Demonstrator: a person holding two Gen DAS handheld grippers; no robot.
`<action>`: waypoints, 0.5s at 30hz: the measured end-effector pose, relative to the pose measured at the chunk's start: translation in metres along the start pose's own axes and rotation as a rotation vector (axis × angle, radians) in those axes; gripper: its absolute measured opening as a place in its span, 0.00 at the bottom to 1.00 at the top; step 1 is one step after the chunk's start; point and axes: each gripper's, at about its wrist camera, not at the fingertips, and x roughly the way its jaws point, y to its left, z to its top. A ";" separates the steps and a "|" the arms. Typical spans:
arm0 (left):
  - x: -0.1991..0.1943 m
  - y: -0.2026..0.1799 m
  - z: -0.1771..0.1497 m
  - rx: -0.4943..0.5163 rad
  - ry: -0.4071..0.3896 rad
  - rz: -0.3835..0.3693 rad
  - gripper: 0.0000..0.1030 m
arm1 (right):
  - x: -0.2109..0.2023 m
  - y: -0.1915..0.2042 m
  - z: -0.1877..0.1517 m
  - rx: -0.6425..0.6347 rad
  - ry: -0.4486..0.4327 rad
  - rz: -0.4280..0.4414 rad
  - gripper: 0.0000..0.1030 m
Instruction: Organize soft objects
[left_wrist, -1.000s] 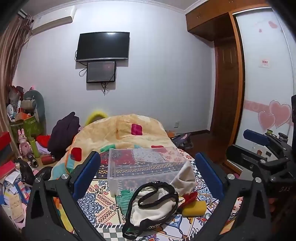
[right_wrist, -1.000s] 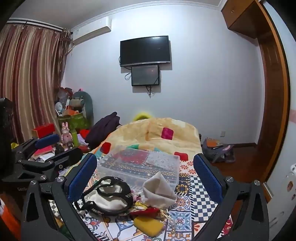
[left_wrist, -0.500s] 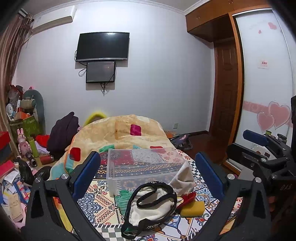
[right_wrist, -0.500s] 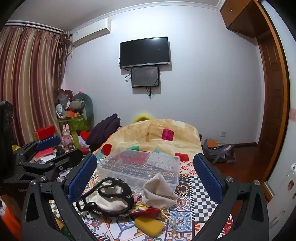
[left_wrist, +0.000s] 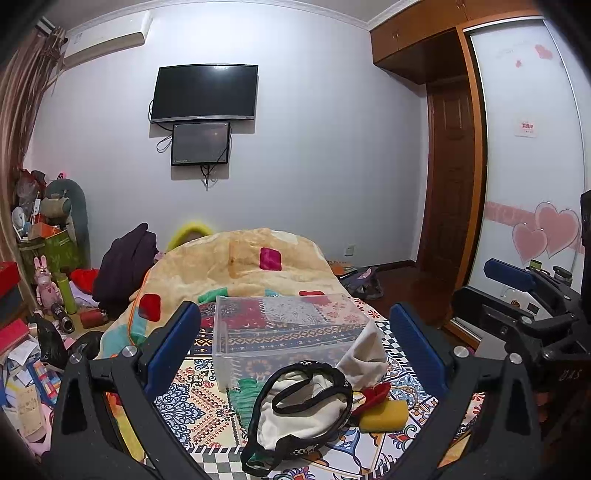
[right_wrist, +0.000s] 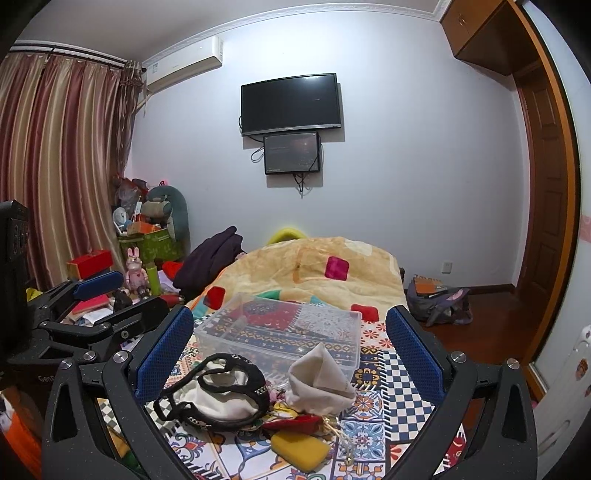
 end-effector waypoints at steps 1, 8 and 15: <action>0.000 0.000 0.000 0.000 0.000 0.000 1.00 | 0.000 0.000 -0.001 0.000 0.000 0.000 1.00; 0.000 0.000 0.000 -0.001 0.000 0.000 1.00 | 0.000 0.000 -0.001 0.000 -0.001 -0.001 1.00; 0.000 -0.002 0.000 -0.001 -0.001 -0.002 1.00 | 0.000 0.000 -0.001 0.003 0.000 -0.001 1.00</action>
